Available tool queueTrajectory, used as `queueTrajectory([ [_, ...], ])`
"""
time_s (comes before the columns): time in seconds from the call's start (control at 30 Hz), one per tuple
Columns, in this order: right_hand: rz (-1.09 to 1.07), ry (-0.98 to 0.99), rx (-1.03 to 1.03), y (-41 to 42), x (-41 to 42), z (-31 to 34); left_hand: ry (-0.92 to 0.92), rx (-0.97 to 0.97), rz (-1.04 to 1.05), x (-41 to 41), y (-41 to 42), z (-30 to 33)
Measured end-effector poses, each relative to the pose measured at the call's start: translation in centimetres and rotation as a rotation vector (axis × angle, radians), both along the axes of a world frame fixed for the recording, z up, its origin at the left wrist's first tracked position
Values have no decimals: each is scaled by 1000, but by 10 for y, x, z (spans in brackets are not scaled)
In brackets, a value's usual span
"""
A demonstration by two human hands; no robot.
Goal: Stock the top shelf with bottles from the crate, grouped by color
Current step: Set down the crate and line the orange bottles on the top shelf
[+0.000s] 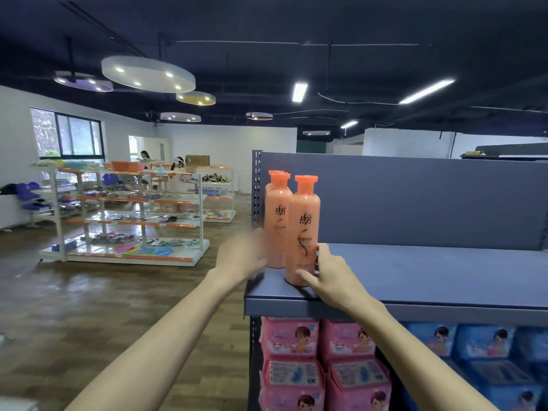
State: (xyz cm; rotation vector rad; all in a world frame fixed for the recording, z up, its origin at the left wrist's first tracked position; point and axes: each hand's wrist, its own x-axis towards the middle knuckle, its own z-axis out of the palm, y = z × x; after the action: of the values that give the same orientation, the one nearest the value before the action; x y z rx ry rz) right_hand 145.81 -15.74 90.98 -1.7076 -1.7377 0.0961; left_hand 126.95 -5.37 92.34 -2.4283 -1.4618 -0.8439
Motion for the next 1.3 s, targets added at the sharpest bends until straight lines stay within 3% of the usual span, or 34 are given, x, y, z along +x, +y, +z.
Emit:
queueTrajectory([
  [0.3, -16, -35, 22, 8, -39, -1, 99, 74, 51, -25, -12, -2],
  [0.8, 11, 5, -16, 11, -46, 5, 116, 123, 50, -10, -31, 3],
  [1.07, -50, -137, -64, -4, -5, 12, 132, 283, 61, 9, -65, 20],
  [1.3, -60, -236, -76, -31, 51, 19, 185, 243, 10, 72, -91, 25],
])
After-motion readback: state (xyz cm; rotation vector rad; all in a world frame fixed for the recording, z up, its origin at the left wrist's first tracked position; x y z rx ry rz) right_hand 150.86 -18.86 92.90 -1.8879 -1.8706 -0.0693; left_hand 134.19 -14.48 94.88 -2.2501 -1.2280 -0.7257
